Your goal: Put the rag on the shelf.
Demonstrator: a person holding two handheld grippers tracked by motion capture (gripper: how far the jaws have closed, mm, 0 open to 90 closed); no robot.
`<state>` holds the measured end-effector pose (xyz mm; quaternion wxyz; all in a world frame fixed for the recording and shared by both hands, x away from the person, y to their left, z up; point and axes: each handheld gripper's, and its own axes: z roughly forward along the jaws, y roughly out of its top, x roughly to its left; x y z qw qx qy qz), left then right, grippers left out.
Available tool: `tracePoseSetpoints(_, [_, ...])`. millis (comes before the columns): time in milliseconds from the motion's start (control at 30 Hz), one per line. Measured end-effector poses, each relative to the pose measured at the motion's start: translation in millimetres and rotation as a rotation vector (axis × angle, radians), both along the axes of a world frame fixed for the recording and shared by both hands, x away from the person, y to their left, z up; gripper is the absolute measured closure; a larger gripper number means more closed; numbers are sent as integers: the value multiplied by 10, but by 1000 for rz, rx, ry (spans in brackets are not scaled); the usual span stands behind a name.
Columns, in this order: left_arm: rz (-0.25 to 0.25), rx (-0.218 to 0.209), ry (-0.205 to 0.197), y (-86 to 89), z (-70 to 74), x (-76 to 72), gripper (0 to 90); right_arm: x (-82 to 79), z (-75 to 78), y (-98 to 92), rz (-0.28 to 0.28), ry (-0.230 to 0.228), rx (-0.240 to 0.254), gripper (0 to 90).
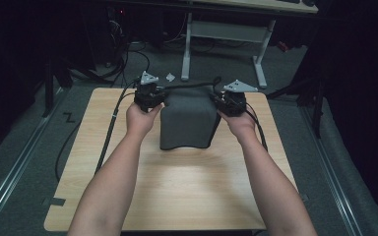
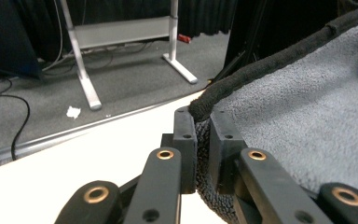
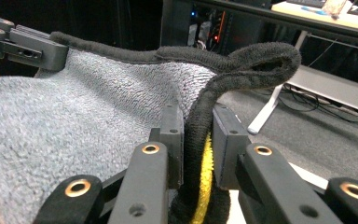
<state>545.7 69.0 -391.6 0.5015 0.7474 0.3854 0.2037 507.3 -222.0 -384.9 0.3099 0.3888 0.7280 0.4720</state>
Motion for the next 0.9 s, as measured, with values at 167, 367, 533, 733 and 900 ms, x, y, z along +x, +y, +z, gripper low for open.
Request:
tracePoseSetpoints(167, [-17, -4, 38, 27, -133, 14, 837, 21, -61, -10, 4, 12, 1, 780])
tracePoseSetpoints(367, [-31, -14, 68, 58, -238, -4, 838, 11, -119, -8, 12, 32, -1, 784])
tracePoseSetpoints(533, [-42, -12, 102, 68, -327, -15, 837, 18, -200, -17, 20, 58, 0, 785])
tracePoseSetpoints(733, [-53, -35, 125, 99, -436, -30, 837, 41, -264, -59, 24, 98, 77, 779])
tracePoseSetpoints(900, [-66, -40, 146, 90, -535, -48, 837, 60, -326, -91, 27, 126, 103, 780])
